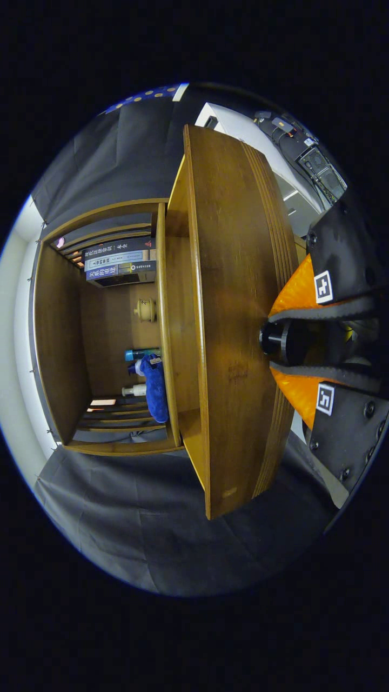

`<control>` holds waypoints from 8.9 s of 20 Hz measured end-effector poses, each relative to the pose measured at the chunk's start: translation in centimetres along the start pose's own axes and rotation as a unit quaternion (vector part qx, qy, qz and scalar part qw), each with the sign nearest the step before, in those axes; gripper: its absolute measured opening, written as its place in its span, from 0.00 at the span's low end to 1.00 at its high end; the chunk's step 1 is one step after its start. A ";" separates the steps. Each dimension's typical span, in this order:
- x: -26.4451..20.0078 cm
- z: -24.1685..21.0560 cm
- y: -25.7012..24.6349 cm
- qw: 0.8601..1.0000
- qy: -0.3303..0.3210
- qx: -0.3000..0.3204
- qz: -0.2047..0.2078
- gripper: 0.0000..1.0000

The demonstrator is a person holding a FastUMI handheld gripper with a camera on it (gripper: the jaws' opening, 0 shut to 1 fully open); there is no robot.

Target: Pull open the drawer, take out the items inside it, and place them on the countertop above the cabinet.

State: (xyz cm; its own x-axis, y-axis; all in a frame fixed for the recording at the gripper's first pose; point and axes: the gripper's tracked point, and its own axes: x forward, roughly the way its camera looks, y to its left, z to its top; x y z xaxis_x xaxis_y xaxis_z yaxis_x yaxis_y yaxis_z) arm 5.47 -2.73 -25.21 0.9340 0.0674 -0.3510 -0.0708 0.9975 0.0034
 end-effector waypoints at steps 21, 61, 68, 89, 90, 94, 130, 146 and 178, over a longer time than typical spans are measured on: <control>-5.8 12.6 5.9 0.983 -0.165 -0.063 0.058 0.98; 14.0 3.2 0.8 0.896 0.443 -0.009 -0.022 0.68; 13.5 12.4 3.4 0.912 0.402 0.074 0.045 0.50; 35.5 43.5 4.8 0.980 0.187 0.050 -0.038 0.49; 36.1 42.8 5.0 0.979 0.193 0.058 -0.038 0.50; 37.0 41.0 4.5 0.977 0.200 0.058 -0.052 0.50; 8.6 42.9 13.3 0.994 -0.103 -0.038 0.012 0.99; 10.9 27.7 7.8 0.995 -0.051 -0.050 -0.063 0.99; 27.9 32.1 5.9 0.994 -0.064 -0.039 -0.081 0.98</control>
State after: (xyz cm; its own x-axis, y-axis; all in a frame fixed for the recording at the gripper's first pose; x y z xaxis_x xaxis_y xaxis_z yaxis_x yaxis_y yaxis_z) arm 42.32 5.76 -4.89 0.9721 -0.0861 -0.2181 0.0614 0.9911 -0.1177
